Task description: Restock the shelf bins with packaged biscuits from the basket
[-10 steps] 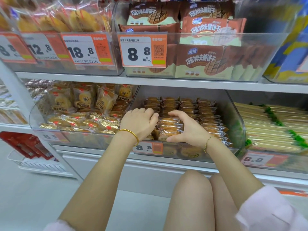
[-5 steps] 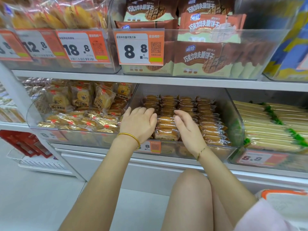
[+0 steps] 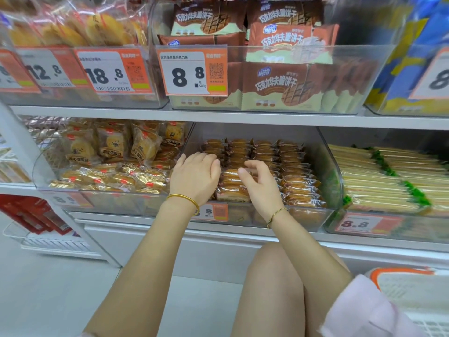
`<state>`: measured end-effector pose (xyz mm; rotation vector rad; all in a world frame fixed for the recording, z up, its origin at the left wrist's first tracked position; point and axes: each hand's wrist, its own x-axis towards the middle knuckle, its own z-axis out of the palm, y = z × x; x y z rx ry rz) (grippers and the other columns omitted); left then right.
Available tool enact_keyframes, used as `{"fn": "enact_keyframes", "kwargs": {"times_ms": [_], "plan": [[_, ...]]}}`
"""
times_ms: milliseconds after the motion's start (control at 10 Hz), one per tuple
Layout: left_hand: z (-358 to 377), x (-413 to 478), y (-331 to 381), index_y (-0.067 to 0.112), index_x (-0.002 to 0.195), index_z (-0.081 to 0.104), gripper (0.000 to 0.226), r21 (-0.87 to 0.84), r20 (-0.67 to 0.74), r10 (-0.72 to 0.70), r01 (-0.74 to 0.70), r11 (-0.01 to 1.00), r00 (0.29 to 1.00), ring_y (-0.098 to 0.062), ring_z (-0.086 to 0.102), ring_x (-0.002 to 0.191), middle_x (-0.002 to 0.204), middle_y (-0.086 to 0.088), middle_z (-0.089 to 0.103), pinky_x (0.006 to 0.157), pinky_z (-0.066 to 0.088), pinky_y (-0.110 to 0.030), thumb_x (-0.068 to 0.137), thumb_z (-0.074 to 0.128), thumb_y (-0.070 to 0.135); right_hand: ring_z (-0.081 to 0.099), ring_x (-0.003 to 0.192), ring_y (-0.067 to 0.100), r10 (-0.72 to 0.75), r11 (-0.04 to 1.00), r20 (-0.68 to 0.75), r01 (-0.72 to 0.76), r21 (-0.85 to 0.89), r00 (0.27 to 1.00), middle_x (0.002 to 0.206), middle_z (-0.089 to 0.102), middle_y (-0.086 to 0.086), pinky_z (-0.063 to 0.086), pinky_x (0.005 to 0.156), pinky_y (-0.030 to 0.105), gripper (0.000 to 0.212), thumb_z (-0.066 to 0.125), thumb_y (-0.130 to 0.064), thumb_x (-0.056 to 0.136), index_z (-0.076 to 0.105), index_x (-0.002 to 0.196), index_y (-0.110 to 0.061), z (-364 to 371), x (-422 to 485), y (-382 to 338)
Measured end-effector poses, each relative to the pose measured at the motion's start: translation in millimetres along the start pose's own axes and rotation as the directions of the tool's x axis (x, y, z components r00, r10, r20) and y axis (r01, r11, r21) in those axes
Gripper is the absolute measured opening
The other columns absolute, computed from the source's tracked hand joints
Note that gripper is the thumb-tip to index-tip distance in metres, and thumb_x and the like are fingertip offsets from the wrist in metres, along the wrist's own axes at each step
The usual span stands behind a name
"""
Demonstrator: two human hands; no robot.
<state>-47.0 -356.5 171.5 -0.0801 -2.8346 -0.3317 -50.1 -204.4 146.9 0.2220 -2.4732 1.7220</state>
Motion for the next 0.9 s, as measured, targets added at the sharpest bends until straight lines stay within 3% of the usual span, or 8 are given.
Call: {"fn": "enact_keyframes", "kwargs": {"times_ms": [100,300,500,700,800,900], "plan": [[1.0,-4.9,9.4,0.022,0.136,0.047,0.059,0.006,0.008,0.038,-0.038,0.999,0.999,-0.016,0.032,0.137,0.142,0.002,0.047,0.117,0.014,-0.041,0.092,0.011,0.039,0.050,0.110,0.008,0.019,1.000,-0.049,-0.018,0.017,0.999,0.121,0.054,-0.003,0.041,0.093,0.023,0.036,0.048,-0.029,0.096,0.049,0.128,-0.013,-1.5,-3.2,-1.2],[10.6,-6.5,12.1,0.022,0.124,0.056,0.051,-0.017,-0.011,0.032,-0.032,0.999,0.999,-0.016,0.040,0.130,0.131,0.003,0.055,0.115,0.019,-0.042,0.096,0.015,0.035,0.045,0.099,0.009,-0.060,0.990,-0.020,0.057,-0.126,0.998,0.109,0.052,0.000,0.033,0.080,0.021,0.029,0.034,-0.020,0.100,0.053,0.118,-0.007,7.3,-5.4,-5.1],[8.7,-5.9,12.8,0.020,0.121,0.058,0.041,-0.059,-0.035,0.018,-0.020,0.998,0.999,-0.016,0.044,0.126,0.127,0.002,0.058,0.114,0.020,-0.040,0.100,0.024,0.028,0.047,0.111,0.017,-0.059,0.990,-0.005,0.058,-0.131,0.998,0.120,0.053,0.007,0.035,0.088,0.022,0.030,0.037,-0.020,0.099,0.050,0.121,-0.005,10.2,-4.6,-2.9],[4.3,-8.3,12.0,0.021,0.132,0.052,0.054,-0.092,-0.044,0.032,-0.036,0.995,0.999,-0.016,0.037,0.134,0.138,0.001,0.050,0.116,0.017,-0.038,0.092,0.016,0.033,0.047,0.117,0.016,0.024,0.999,0.004,-0.024,-0.035,1.000,0.127,0.051,0.004,0.039,0.099,0.031,0.038,0.041,-0.032,0.098,0.047,0.128,-0.010,3.1,-6.1,-8.4],[0.6,-9.9,9.3,0.017,0.130,0.053,0.057,-0.204,-0.104,0.014,-0.036,0.978,0.994,-0.017,0.038,0.133,0.137,-0.002,0.051,0.115,0.022,-0.036,0.090,0.016,0.034,0.047,0.107,0.011,0.030,0.999,0.005,-0.030,0.021,1.000,0.120,0.049,0.000,0.036,0.088,0.024,0.038,0.038,-0.033,0.099,0.046,0.128,-0.010,-1.9,-8.8,-13.9],[-5.4,-17.6,5.0,0.015,0.127,0.056,0.053,-0.406,-0.211,-0.125,0.029,0.914,0.969,-0.016,0.043,0.128,0.133,-0.003,0.055,0.108,0.030,-0.030,0.092,0.020,0.032,0.042,0.102,0.007,0.037,0.999,-0.008,-0.037,0.021,0.999,0.115,0.044,-0.006,0.031,0.085,0.021,0.037,0.032,-0.033,0.100,0.045,0.128,-0.011,-9.8,-11.2,-20.2]]}}
